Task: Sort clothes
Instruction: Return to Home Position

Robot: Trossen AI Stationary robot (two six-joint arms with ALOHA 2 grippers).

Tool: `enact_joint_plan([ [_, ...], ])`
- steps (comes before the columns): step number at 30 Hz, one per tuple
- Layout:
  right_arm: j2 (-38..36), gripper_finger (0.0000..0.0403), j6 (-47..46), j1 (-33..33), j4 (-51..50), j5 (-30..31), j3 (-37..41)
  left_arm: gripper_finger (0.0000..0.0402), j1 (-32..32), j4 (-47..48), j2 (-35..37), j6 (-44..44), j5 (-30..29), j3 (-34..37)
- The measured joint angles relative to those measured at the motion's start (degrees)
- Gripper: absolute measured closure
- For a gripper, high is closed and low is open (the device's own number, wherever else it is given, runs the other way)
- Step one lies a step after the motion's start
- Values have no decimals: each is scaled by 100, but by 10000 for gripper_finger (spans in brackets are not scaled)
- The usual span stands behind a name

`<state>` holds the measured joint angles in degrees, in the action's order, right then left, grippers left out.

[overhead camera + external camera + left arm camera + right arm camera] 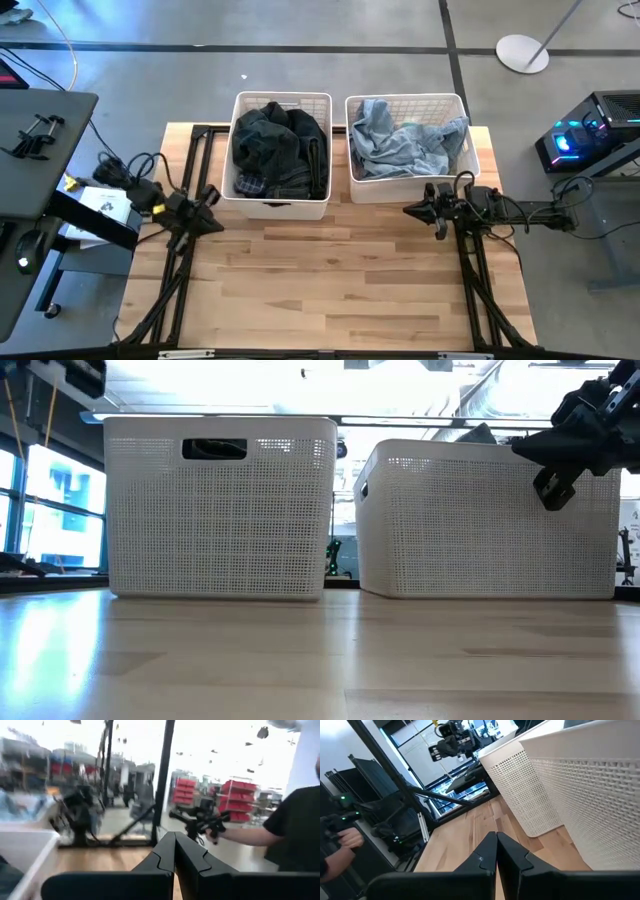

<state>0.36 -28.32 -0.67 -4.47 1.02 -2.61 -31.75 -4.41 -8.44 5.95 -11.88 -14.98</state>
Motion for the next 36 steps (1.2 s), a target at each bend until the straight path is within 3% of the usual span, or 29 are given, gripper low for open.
enact_joint_plan([
  [4, -1, 403, -22, 0, 0, 2, 0, 402, 244, 475, 837, -482, -94, 316],
  [7, 2, 403, -413, 0, 8, 95, 1, 401, 498, 553, 726, -453, -31, 484],
  [13, 17, 403, -655, 2, -11, 101, 2, 401, 1021, -805, 96, -834, 303, 1018],
  [24, 44, 403, -168, 2, -2, 205, 4, 401, 1814, -737, -444, -863, 406, 1064],
  [28, 44, 403, -13, 4, -9, 64, 4, 401, 2176, -653, -555, -460, 303, 1034],
  [33, 44, 403, 263, 4, -15, -39, 4, 401, 2594, -874, -700, -285, 1039, 1036],
  [36, 44, 403, 333, 4, -26, -48, 4, 401, 2649, -960, -707, -264, 1115, 1048],
])
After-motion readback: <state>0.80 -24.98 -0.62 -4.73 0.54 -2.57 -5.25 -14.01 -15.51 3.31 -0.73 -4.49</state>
